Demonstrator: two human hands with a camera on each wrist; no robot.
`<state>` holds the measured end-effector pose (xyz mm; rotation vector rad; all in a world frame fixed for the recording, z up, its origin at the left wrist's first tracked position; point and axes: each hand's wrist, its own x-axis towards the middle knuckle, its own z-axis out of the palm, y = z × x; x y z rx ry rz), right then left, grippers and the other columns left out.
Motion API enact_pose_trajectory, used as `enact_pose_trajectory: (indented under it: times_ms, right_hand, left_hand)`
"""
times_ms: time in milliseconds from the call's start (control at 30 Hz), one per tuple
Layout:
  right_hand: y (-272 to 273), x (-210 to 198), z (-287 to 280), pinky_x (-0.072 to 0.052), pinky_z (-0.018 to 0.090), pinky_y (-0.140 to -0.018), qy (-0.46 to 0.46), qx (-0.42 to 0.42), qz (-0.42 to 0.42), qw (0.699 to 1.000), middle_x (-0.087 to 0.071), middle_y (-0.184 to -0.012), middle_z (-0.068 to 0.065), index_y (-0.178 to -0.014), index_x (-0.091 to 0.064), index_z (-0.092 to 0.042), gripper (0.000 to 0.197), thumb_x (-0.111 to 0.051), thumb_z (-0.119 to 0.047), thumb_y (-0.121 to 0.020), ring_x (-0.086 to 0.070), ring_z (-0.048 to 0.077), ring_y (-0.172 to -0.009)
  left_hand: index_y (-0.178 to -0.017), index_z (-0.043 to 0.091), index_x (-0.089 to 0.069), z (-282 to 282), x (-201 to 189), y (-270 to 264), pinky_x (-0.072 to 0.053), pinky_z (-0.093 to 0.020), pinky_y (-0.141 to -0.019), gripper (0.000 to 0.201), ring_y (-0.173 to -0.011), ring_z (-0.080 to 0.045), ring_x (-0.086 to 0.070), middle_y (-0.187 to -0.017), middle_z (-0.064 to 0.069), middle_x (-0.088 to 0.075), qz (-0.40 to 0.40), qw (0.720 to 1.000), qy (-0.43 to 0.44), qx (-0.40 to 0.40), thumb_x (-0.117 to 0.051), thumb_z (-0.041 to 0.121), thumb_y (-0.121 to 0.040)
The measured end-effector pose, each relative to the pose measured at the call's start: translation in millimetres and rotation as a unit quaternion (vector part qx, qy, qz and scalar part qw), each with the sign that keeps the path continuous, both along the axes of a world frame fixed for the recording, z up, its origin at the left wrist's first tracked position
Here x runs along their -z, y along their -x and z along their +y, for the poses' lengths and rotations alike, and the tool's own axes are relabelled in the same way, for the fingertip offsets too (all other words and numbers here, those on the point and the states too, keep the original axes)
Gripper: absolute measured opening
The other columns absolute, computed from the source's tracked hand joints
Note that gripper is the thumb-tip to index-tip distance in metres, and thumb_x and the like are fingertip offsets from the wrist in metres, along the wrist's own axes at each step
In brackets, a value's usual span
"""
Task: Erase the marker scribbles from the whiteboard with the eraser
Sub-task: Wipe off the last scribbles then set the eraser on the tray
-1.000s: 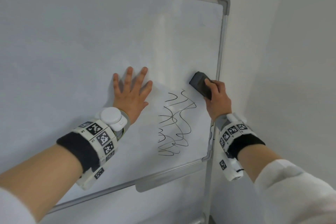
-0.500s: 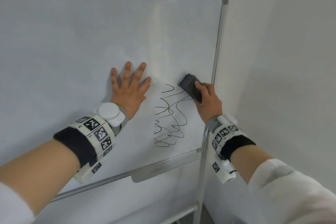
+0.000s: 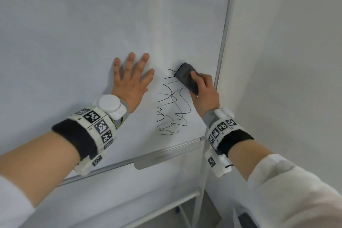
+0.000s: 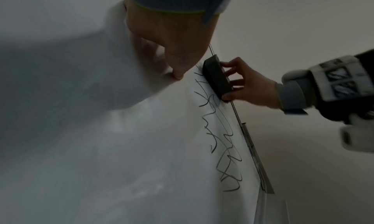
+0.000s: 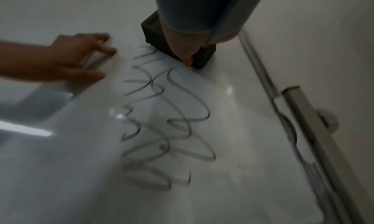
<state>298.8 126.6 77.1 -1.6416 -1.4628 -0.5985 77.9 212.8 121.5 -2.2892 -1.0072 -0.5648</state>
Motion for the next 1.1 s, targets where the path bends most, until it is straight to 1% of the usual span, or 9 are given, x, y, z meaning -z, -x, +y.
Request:
enact_pose_trajectory:
  times_ms: [100, 167, 233, 333, 400, 500, 667, 900, 1100]
  right_hand:
    - [25.2, 34.4, -4.5, -0.055, 0.037, -0.067, 0.052, -0.053, -0.065, 0.995, -0.056, -0.117, 0.015, -0.126, -0.043, -0.025, 0.074, -0.076, 0.002, -0.065, -0.061, 0.034, -0.089]
    - [23.0, 25.4, -5.8, -0.056, 0.037, -0.066, 0.056, -0.068, -0.073, 0.993, -0.056, -0.117, 0.014, -0.126, -0.046, -0.026, 0.072, -0.076, 0.000, -0.066, -0.061, 0.033, -0.089]
    - [14.7, -1.3, -3.6, -0.054, 0.038, -0.071, 0.036, -0.057, -0.034, 0.997, -0.054, -0.120, 0.014, -0.128, -0.051, -0.022, 0.065, -0.073, -0.002, -0.071, -0.061, 0.033, -0.090]
    - [-0.6, -44.6, 6.7, -0.051, 0.041, -0.079, -0.002, 0.020, 0.072, 0.997, -0.045, -0.127, 0.011, -0.137, -0.043, -0.024, 0.065, -0.066, -0.005, -0.079, -0.059, 0.034, -0.093]
    - [0.4, -55.3, 12.9, -0.051, 0.040, -0.081, -0.022, 0.051, 0.097, 0.994, -0.043, -0.128, 0.008, -0.139, -0.039, -0.026, 0.068, -0.066, -0.006, -0.079, -0.058, 0.032, -0.093]
    - [20.7, -34.4, 12.9, -0.053, 0.039, -0.075, -0.028, 0.000, 0.035, 0.999, -0.049, -0.125, 0.012, -0.135, -0.045, -0.023, 0.068, -0.067, -0.003, -0.075, -0.060, 0.033, -0.091]
    - [39.9, 19.3, 6.6, -0.056, 0.039, -0.067, 0.050, -0.069, -0.125, 0.988, -0.057, -0.118, 0.013, -0.129, -0.037, -0.034, 0.079, -0.075, 0.000, -0.068, -0.060, 0.034, -0.093]
    - [25.4, -28.5, 13.7, -0.051, 0.033, -0.064, -0.023, -0.049, -0.079, 0.995, -0.056, -0.117, 0.014, -0.127, -0.041, -0.028, 0.077, -0.072, 0.005, -0.065, -0.059, 0.034, -0.091]
    - [32.6, 38.3, 4.8, -0.056, 0.040, -0.069, 0.048, -0.067, -0.138, 0.987, -0.059, -0.116, 0.015, -0.128, -0.040, -0.033, 0.083, -0.074, 0.005, -0.063, -0.060, 0.036, -0.093]
  left_hand:
    - [-0.141, 0.024, -0.030, 1.5, 6.4, 0.2, 0.012, -0.060, -0.103, 0.061, -0.140, -0.040, 0.002, -0.157, -0.008, 0.001, -0.001, 1.000, -0.007, 0.009, -0.057, 0.033, -0.088]
    - [-0.138, 0.022, -0.037, 3.7, 8.3, 0.5, 0.006, -0.062, -0.103, 0.062, -0.138, -0.038, -0.001, -0.156, -0.009, -0.008, -0.002, 0.999, -0.028, 0.016, -0.064, 0.032, -0.082]
    - [-0.137, 0.023, -0.036, 7.1, 11.6, 1.4, 0.005, -0.063, -0.102, 0.063, -0.136, -0.036, 0.002, -0.155, -0.009, -0.005, 0.002, 0.999, -0.045, 0.019, -0.065, 0.032, -0.082]
    - [-0.135, 0.020, -0.036, 9.2, 15.2, 1.1, 0.006, -0.063, -0.103, 0.060, -0.136, -0.035, 0.003, -0.156, -0.010, -0.007, -0.003, 0.998, -0.047, 0.034, -0.064, 0.029, -0.083]
    - [-0.127, 0.018, -0.040, 10.8, 17.6, 2.3, 0.001, -0.065, -0.102, 0.060, -0.136, -0.038, -0.006, -0.154, -0.012, -0.015, -0.011, 0.997, -0.064, 0.052, -0.071, 0.025, -0.077]
    - [-0.110, 0.015, -0.044, 15.1, 22.6, 3.6, -0.009, -0.067, -0.100, 0.057, -0.133, -0.046, -0.026, -0.147, -0.014, -0.027, -0.021, 0.992, -0.099, 0.071, -0.079, 0.021, -0.066]
    - [-0.097, 0.011, -0.046, 12.9, 24.6, 3.8, -0.012, -0.067, -0.101, 0.035, -0.131, -0.047, -0.032, -0.144, -0.016, -0.038, -0.048, 0.990, -0.098, 0.088, -0.071, 0.015, -0.074]
    - [-0.097, 0.010, -0.041, 13.3, 27.6, 5.3, -0.012, -0.065, -0.102, 0.052, -0.133, -0.043, -0.026, -0.147, -0.014, -0.030, -0.041, 0.991, -0.096, 0.082, -0.080, 0.018, -0.064]
    - [-0.099, 0.007, -0.044, 11.9, 32.1, 9.6, -0.012, -0.064, -0.103, 0.049, -0.132, -0.046, -0.031, -0.146, -0.018, -0.033, -0.029, 0.992, -0.087, 0.083, -0.080, 0.017, -0.066]
